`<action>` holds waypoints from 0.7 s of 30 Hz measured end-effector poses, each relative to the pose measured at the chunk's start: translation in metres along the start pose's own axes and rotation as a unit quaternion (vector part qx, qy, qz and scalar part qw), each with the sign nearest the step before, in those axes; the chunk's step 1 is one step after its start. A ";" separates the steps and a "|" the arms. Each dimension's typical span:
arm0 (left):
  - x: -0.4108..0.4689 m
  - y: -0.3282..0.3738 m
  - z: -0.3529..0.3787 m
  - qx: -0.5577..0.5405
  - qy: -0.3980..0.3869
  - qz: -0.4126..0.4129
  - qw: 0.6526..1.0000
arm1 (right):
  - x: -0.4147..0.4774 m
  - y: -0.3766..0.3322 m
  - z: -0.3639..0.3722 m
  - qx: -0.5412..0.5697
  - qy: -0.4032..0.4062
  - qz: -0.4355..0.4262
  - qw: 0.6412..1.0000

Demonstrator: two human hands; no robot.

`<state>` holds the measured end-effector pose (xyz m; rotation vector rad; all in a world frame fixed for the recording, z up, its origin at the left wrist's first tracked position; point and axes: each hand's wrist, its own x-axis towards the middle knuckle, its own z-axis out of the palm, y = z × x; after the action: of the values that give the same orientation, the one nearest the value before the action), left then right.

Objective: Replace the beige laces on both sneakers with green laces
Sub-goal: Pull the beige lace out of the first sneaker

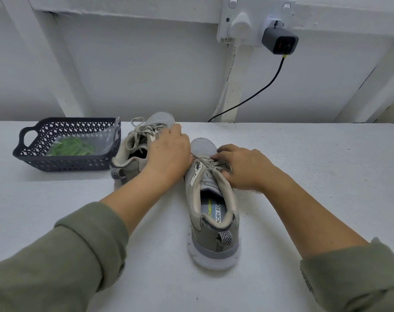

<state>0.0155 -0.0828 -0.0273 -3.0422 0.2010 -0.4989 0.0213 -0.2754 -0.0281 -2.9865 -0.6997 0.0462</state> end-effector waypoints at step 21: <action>0.019 -0.005 -0.007 0.002 -0.059 0.231 0.971 | -0.001 -0.002 0.002 0.007 -0.004 0.011 1.000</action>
<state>0.0316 -0.0804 -0.0149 -2.8631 0.8691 -0.2802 0.0196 -0.2739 -0.0297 -2.9816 -0.6656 0.0644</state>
